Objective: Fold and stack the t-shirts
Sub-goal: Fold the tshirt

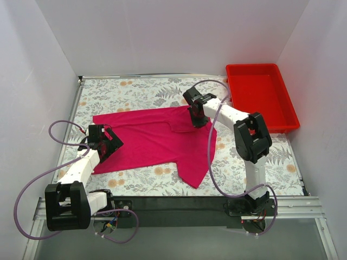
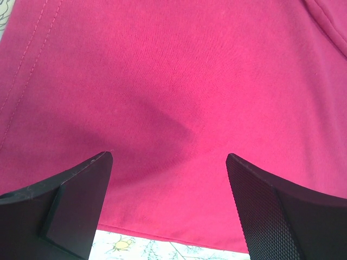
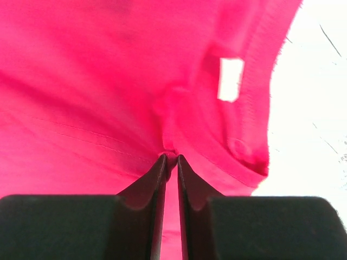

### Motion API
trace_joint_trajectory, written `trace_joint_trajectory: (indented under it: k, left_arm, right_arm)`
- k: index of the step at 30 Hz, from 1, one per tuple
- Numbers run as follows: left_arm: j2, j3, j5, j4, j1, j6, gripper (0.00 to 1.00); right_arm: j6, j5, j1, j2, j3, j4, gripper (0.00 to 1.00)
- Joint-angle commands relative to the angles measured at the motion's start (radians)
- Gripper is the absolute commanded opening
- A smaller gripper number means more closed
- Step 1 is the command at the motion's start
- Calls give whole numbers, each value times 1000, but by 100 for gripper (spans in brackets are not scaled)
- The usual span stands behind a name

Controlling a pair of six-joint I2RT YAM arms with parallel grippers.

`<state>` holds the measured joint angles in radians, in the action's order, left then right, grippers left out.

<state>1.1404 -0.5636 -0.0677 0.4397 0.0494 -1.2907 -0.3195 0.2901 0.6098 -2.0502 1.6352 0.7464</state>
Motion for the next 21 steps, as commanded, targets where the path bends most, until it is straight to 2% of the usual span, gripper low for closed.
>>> trace_joint_trajectory:
  k: [1,7,11,14,19,21]
  left_arm:
    - [-8,1,-12,-15,-5,1,79]
    - [-7,1,-6,-10,-5,4,79]
    - [-1,-24,-3,5,-6,4,79]
    - [24,-85,-10,30,-6,-12,79]
    - [122,-244,-46,39,-3,-42,79]
    - [211,-337,-73,39,6,-44,79]
  right_arm:
    - [-24,26,-28,56,-70,-22,18]
    - [-33,-22,-39,133,-215,-67,19]
    - [-41,-84,-39,180,-245,-82,33]
    - [-29,-103,-56,208,-221,-99,40]
    - [-9,-317,-217,228,-189,-240,41]
    - [-26,-411,-263,213,-146,-297,41]
